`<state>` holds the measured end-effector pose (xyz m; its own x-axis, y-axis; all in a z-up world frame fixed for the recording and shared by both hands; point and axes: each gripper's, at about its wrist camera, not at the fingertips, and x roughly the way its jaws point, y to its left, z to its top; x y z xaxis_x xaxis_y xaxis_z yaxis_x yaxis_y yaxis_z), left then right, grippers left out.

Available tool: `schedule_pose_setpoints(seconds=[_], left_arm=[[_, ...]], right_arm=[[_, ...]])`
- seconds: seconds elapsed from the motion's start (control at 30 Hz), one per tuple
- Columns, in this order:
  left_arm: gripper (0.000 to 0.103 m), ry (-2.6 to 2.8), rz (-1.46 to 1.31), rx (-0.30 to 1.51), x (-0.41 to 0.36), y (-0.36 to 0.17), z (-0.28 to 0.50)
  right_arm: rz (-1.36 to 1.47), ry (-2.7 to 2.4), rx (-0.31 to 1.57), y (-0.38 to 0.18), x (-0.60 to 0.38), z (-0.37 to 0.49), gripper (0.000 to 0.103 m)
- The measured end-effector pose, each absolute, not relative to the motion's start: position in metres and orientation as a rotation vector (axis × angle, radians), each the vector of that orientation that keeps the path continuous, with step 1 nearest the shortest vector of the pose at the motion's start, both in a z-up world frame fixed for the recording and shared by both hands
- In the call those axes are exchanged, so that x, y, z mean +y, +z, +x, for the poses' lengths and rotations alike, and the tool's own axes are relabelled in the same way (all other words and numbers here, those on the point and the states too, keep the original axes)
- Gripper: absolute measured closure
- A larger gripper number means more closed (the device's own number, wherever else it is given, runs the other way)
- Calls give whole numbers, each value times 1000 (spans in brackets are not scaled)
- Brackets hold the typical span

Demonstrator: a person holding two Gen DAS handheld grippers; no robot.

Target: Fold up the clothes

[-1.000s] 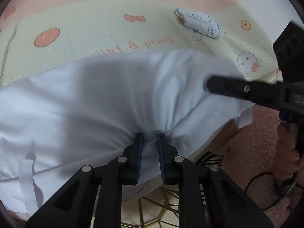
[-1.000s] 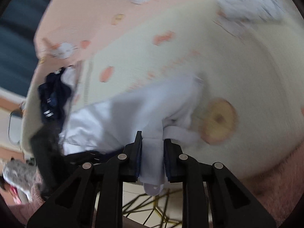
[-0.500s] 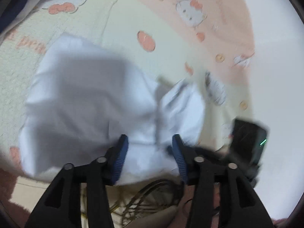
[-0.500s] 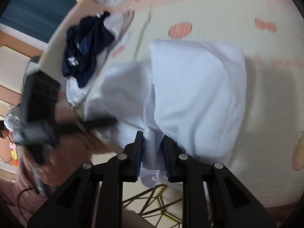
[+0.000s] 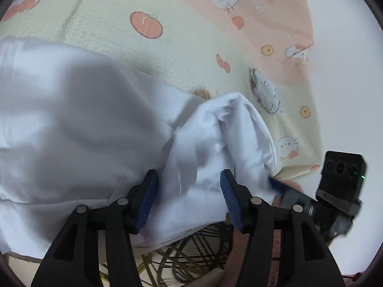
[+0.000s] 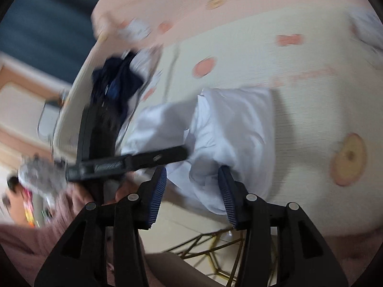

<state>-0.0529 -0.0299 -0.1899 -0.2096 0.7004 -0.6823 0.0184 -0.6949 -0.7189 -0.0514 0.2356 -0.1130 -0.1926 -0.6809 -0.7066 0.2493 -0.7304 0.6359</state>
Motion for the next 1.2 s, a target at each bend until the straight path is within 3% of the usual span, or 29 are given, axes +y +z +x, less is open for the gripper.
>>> schedule_pose_setpoints(seconds=[0.03,0.17,0.33,0.5,0.63,0.77,0.83,0.9,0.97,1.13,1.2], left_arm=[[49,1964,-1597,-840,-31,-190,-52],[73,2061,-1624,-681,-25,-188,-47],[79,2097,-1628,-640,-26,-186,-45],[79,2086,-1616,-659,-24,-184,-47],[79,2065,-1552,-672,-15,-177,-48],[78,2095,-1431,-597,-3,-154,-42],[74,2081,-1390,-597,3,-147,-42],[55,2066,-1372,-588,10,-144,-44],[50,2049,-1384,-582,17,-145,-48],[50,2153,-1492,-542,9,-155,-54],[57,2172,-1548,-504,7,-164,-55]], right_arm=[[1450,-1997,-571,-111,246,-54,54],[1367,-2138,-782,-102,280,-61,54],[1429,-2377,-822,-104,310,-59,54],[1674,-2477,-703,-126,325,-64,53],[1753,-2096,-852,-156,308,-62,54],[1605,-1966,-940,-145,296,-60,54],[1512,-1915,-1006,-137,298,-61,54],[1465,-1878,-1035,-135,296,-62,54],[1454,-1851,-1040,-135,291,-63,54],[1401,-1854,-1008,-124,283,-60,54],[1389,-1903,-989,-117,286,-58,54]])
